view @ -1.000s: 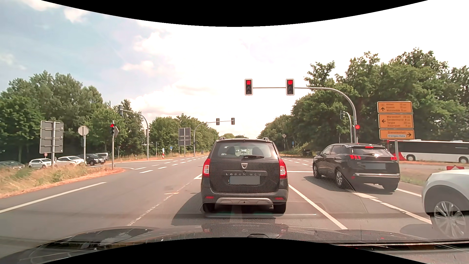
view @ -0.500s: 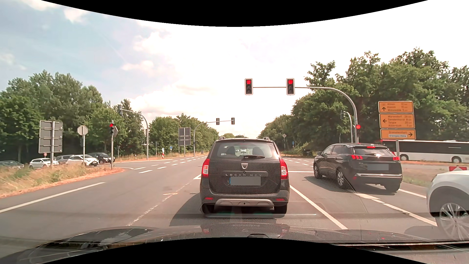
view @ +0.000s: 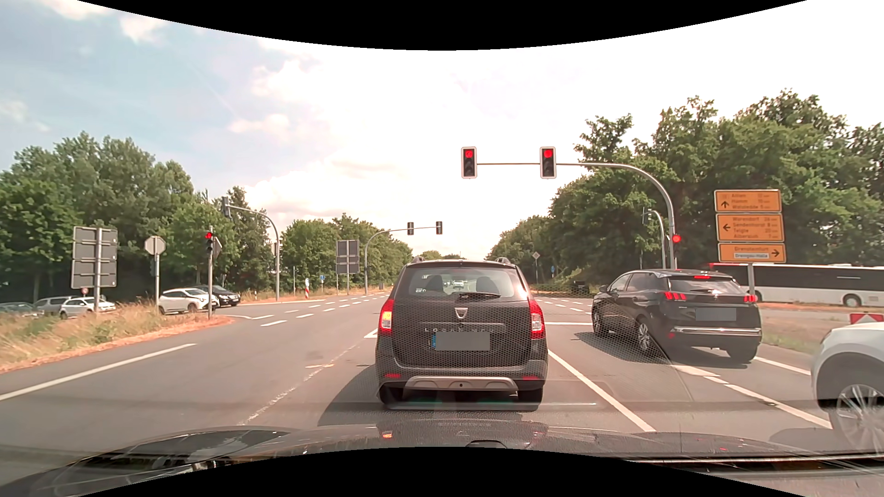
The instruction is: Follow the waypoints while adhering to traffic rules and regulations
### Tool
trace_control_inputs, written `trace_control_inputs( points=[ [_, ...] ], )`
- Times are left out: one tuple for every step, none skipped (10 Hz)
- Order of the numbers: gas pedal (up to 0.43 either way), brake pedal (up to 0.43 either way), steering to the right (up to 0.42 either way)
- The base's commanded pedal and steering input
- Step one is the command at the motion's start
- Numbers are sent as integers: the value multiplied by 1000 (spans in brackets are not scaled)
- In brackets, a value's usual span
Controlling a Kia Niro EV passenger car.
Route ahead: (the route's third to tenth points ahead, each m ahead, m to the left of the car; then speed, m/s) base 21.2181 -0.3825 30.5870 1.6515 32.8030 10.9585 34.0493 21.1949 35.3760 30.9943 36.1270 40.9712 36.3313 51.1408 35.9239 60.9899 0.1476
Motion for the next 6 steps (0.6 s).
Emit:
trace_control_inputs(
  points=[
    [0,104,-3],
    [0,116,-3],
    [0,116,-3],
    [0,122,-3],
    [0,122,-3],
    [0,122,-3]
  ],
)
